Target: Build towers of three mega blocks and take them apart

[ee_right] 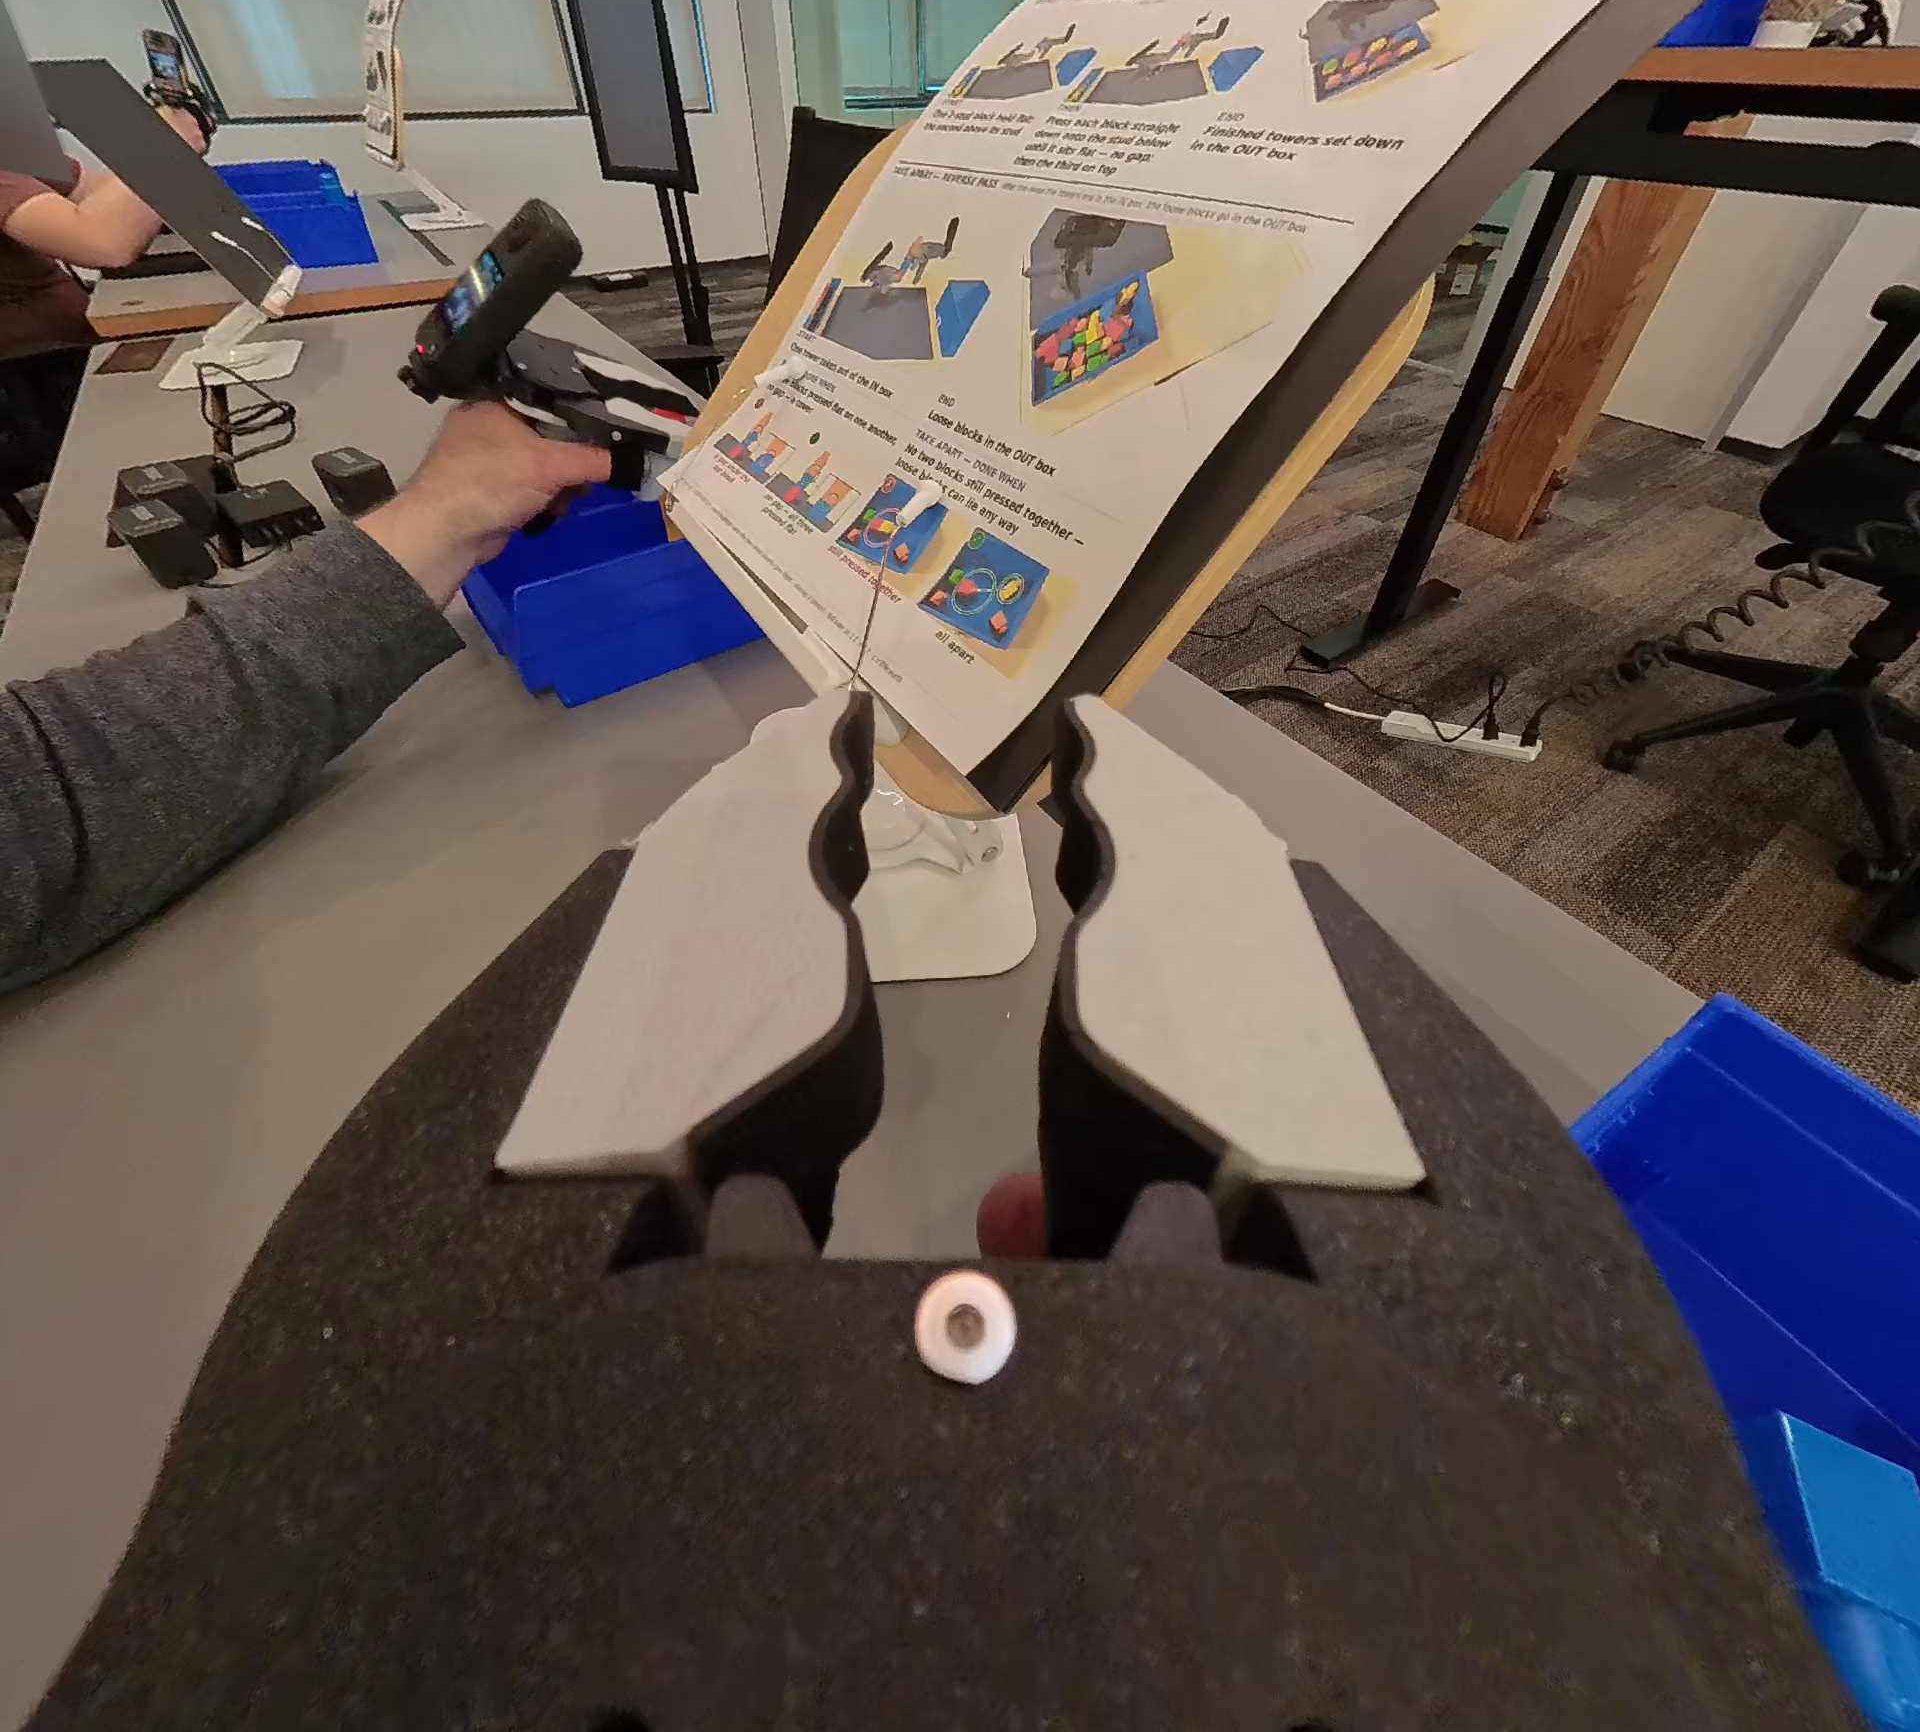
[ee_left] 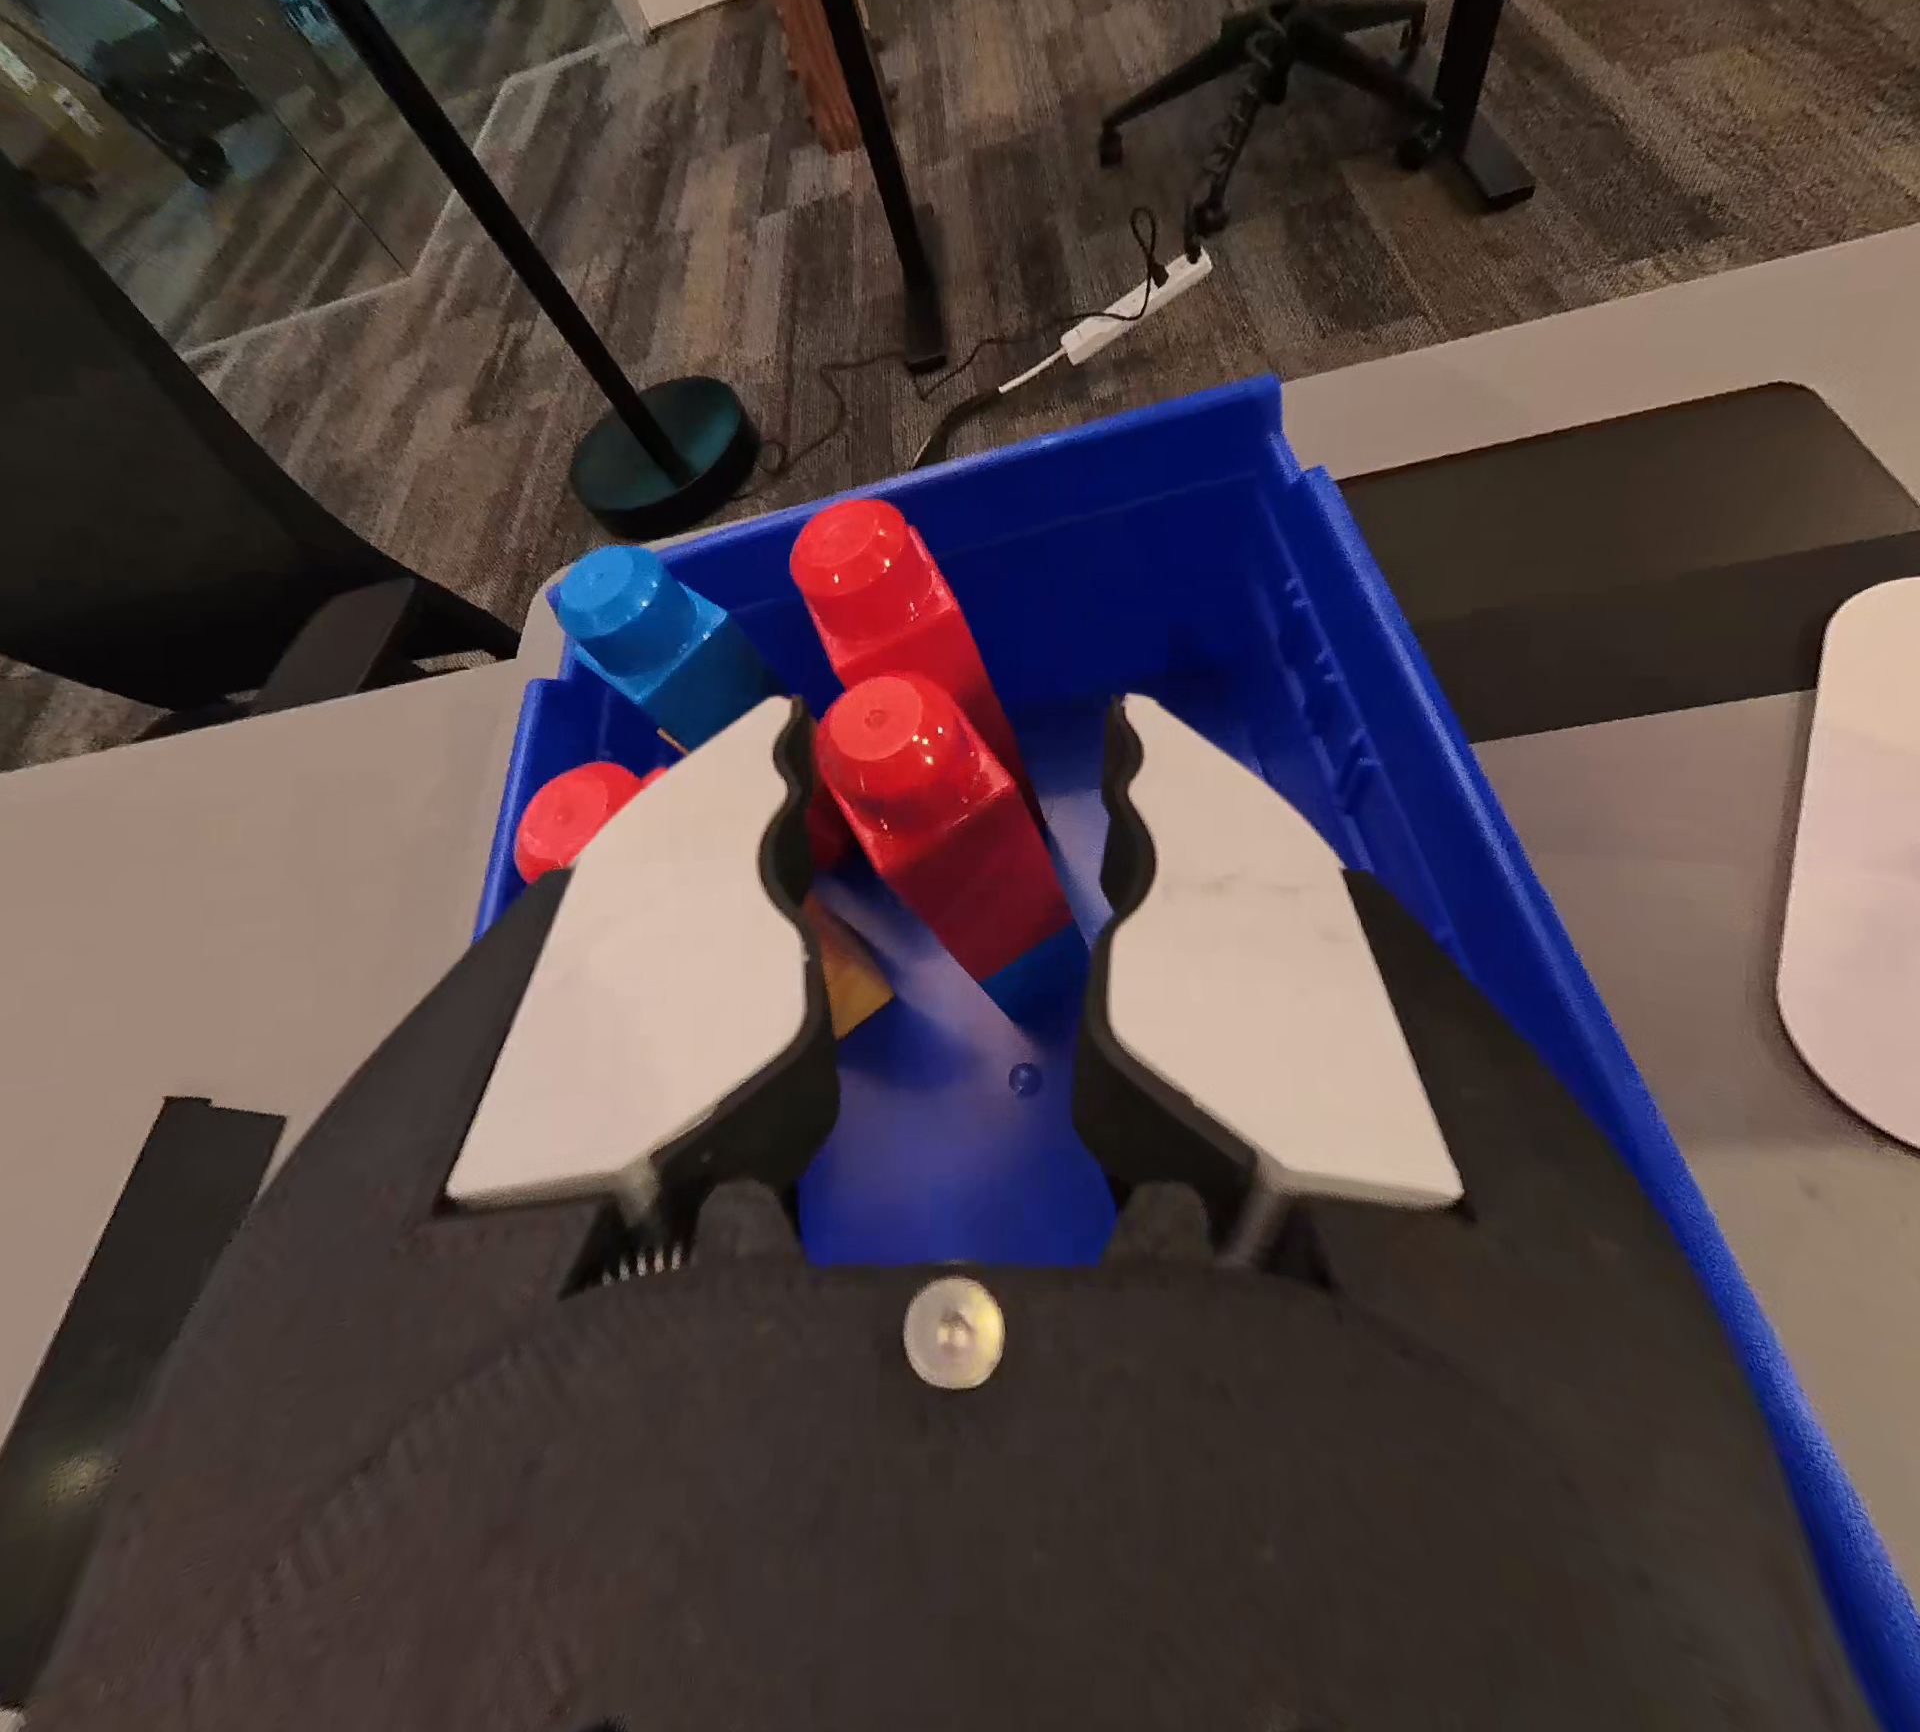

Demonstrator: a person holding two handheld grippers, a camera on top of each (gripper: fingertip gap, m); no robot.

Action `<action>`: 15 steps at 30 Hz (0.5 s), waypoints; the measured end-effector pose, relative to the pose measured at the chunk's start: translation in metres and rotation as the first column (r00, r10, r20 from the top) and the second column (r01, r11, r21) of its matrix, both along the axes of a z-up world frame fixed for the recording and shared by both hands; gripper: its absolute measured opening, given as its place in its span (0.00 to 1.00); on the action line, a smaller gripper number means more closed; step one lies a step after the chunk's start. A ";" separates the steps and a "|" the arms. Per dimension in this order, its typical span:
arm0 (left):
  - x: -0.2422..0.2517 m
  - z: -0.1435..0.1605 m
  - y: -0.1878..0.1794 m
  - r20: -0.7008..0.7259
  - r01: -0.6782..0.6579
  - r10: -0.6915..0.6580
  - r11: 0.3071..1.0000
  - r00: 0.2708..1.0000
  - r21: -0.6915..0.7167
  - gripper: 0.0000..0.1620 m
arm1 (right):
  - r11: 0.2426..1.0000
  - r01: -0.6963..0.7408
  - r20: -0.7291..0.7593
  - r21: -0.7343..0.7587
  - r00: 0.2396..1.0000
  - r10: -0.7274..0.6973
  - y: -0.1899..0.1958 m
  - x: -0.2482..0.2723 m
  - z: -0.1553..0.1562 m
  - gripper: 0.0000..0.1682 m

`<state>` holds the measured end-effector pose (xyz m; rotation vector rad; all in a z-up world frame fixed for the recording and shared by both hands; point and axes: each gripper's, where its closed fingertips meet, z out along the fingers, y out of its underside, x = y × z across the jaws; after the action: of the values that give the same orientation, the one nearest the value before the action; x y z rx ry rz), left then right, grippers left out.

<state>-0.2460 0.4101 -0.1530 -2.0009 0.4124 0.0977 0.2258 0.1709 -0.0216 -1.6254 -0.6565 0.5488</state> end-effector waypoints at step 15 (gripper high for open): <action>-0.003 -0.017 0.009 0.020 -0.018 0.019 0.999 1.000 -0.047 0.21 | 1.000 -0.004 0.009 -0.001 1.000 0.004 0.000 -0.002 -0.001 0.19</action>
<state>-0.2491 0.4196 -0.1700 -2.0501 0.3864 0.0803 0.2235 0.1709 -0.0228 -1.6287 -0.6662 0.5449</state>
